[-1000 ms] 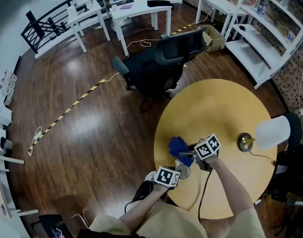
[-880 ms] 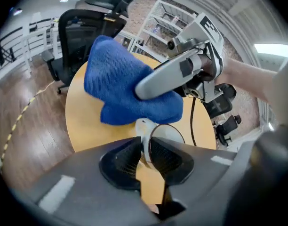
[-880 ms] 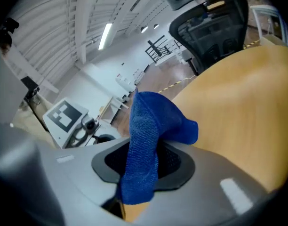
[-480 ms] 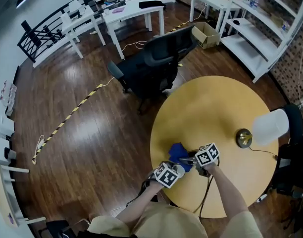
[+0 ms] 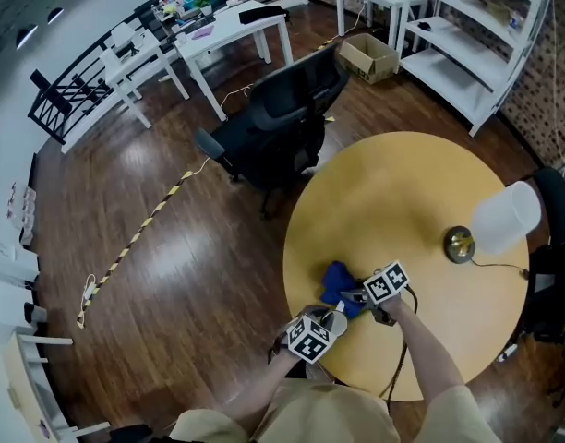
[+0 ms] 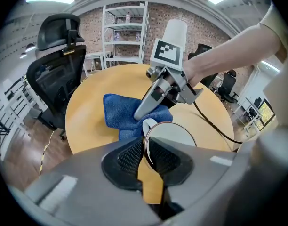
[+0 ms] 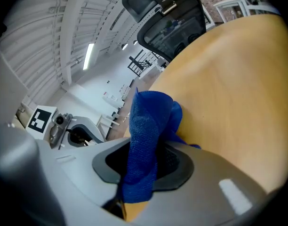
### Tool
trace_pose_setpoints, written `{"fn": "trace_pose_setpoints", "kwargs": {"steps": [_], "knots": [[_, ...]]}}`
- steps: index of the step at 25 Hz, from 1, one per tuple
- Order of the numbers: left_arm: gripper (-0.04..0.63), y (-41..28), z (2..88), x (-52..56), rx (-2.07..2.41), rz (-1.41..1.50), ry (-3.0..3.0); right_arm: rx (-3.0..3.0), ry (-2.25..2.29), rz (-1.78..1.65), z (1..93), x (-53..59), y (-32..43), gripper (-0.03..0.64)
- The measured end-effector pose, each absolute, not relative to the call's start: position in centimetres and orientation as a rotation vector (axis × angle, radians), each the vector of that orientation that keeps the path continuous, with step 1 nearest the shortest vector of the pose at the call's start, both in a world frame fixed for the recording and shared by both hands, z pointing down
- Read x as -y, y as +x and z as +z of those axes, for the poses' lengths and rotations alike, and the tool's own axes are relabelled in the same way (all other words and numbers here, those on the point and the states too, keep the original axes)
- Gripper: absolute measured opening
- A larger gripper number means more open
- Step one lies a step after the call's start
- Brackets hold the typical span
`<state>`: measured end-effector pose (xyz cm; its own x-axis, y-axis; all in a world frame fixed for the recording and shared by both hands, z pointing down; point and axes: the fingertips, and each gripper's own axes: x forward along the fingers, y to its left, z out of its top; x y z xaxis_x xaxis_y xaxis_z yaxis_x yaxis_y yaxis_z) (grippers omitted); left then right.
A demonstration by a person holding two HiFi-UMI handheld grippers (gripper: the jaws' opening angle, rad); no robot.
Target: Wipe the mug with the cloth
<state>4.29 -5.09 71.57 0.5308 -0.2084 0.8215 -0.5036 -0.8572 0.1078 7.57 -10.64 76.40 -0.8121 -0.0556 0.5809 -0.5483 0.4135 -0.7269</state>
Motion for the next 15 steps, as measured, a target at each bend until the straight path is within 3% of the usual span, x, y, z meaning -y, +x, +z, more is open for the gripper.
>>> {"fn": "trace_pose_setpoints", "kwargs": {"steps": [9, 15], "knots": [[0.037, 3.7, 71.6, 4.6, 0.697, 1.165, 2.507, 2.19, 0.599, 1.481, 77.4, 10.0, 7.5, 0.115], [0.038, 3.2, 71.8, 4.7, 0.782, 1.088, 2.477, 2.232, 0.674, 1.276, 77.7, 9.0, 7.9, 0.114]]}}
